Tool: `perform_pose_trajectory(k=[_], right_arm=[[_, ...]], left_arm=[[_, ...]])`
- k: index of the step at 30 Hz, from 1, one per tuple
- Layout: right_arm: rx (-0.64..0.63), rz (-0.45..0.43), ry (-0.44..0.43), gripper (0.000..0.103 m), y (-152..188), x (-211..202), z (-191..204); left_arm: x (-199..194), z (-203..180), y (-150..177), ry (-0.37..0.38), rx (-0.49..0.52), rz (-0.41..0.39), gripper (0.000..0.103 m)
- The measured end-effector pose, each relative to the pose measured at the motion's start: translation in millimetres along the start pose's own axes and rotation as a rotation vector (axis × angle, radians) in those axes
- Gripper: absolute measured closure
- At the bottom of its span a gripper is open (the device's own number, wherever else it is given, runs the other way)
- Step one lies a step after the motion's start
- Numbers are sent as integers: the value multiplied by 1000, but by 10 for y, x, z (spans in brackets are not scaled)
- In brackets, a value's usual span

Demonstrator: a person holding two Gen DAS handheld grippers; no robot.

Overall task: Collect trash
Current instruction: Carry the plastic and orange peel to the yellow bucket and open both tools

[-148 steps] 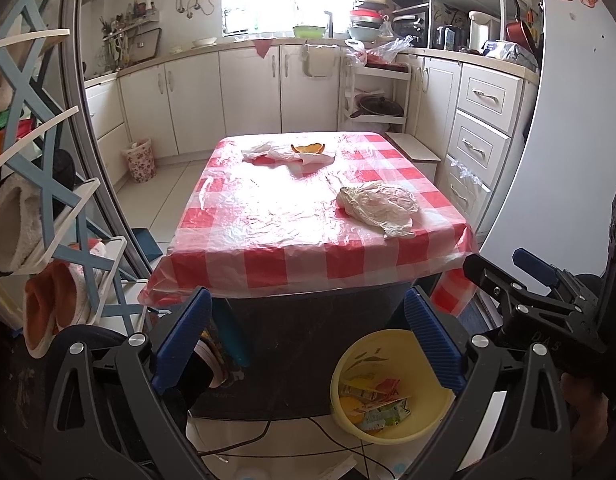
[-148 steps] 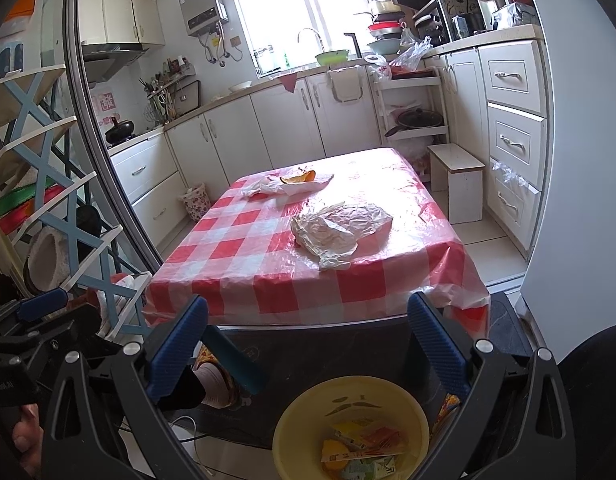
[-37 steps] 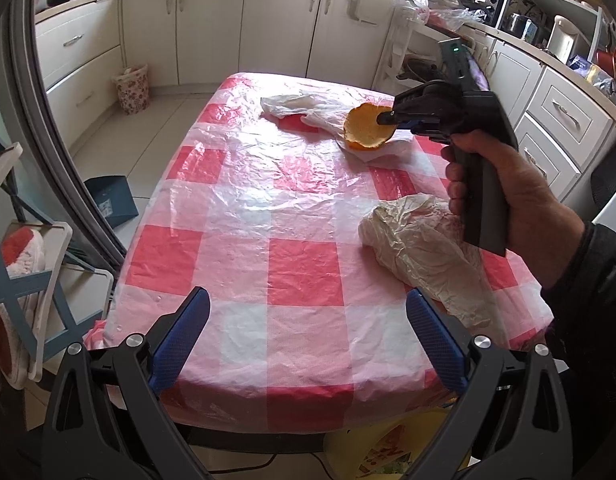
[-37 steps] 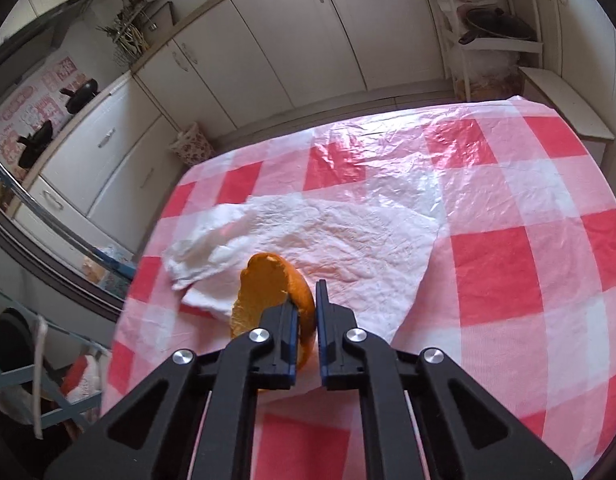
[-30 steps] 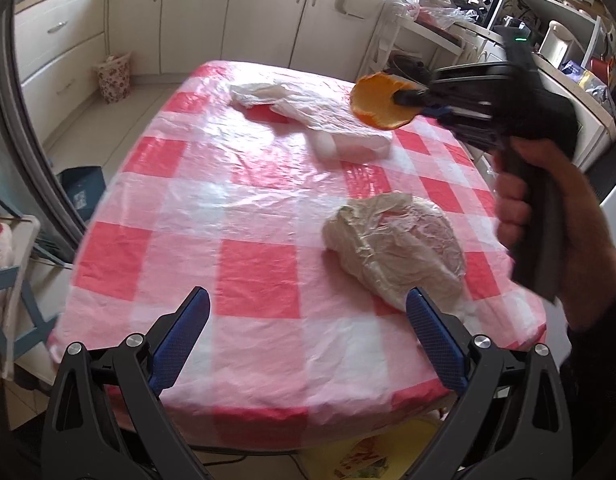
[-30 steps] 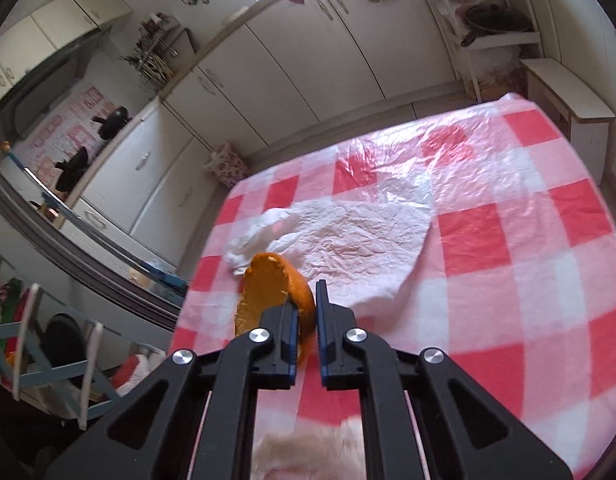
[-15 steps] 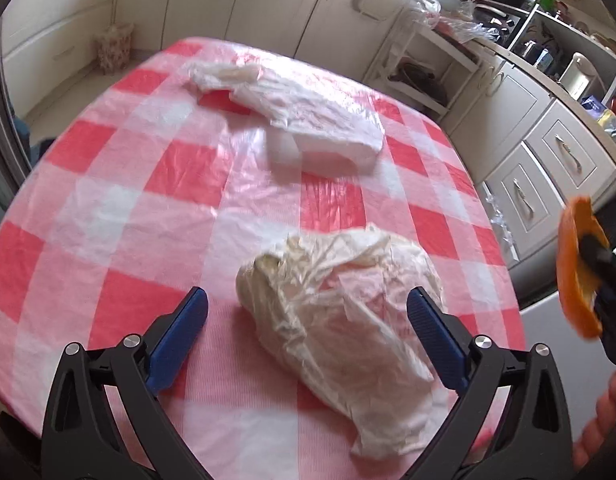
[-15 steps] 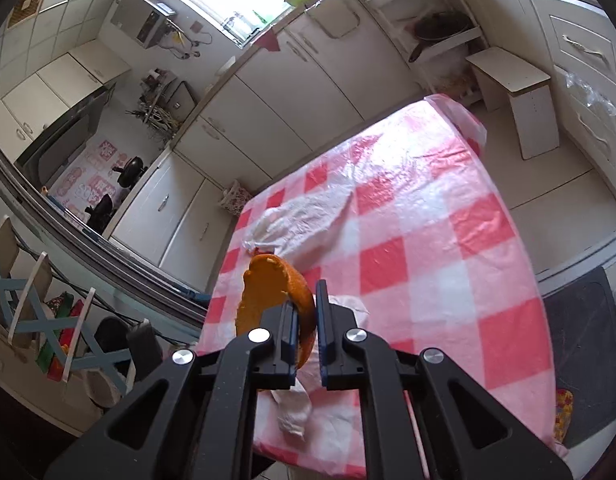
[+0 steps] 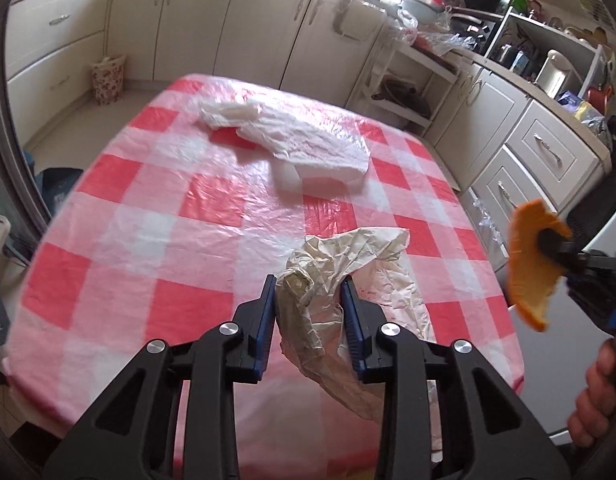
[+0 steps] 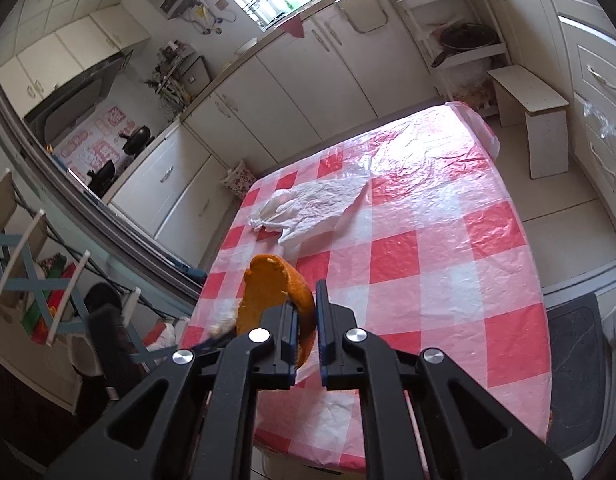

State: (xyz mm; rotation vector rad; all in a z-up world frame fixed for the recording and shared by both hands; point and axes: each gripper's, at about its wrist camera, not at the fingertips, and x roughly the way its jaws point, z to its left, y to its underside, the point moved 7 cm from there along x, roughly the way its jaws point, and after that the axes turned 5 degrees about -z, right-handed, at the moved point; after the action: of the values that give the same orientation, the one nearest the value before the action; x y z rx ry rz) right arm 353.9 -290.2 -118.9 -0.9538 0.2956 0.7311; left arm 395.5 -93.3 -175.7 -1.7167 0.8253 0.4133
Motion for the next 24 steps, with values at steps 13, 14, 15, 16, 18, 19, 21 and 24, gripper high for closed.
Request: perform_pose_trajectory(k=[13, 14, 15, 16, 18, 19, 21, 24], right_arm=[[-174, -43, 31, 94, 812, -270, 626], [-168, -26, 32, 94, 931, -278, 632], [-168, -18, 36, 94, 1012, -296, 635], [-174, -14, 46, 94, 1109, -339, 643], [-189, -14, 67, 94, 1225, -431, 662], [-195, -12, 78, 94, 1282, -478, 662], [-204, -8, 110, 94, 1423, -595, 635], [-216, -4, 156, 94, 1580, -750, 593]], left_arm=[[-1236, 383, 402, -38, 41, -106, 73], [-1287, 395, 455, -38, 43, -104, 73], [-1339, 404, 503, -35, 45, -104, 73], [-1389, 413, 550, -31, 48, -103, 73], [-1472, 407, 657, -22, 58, -97, 73], [-1508, 398, 710, -17, 66, -95, 73], [-1576, 363, 828, -1, 79, -84, 73], [-1634, 277, 991, 13, 109, -64, 73]])
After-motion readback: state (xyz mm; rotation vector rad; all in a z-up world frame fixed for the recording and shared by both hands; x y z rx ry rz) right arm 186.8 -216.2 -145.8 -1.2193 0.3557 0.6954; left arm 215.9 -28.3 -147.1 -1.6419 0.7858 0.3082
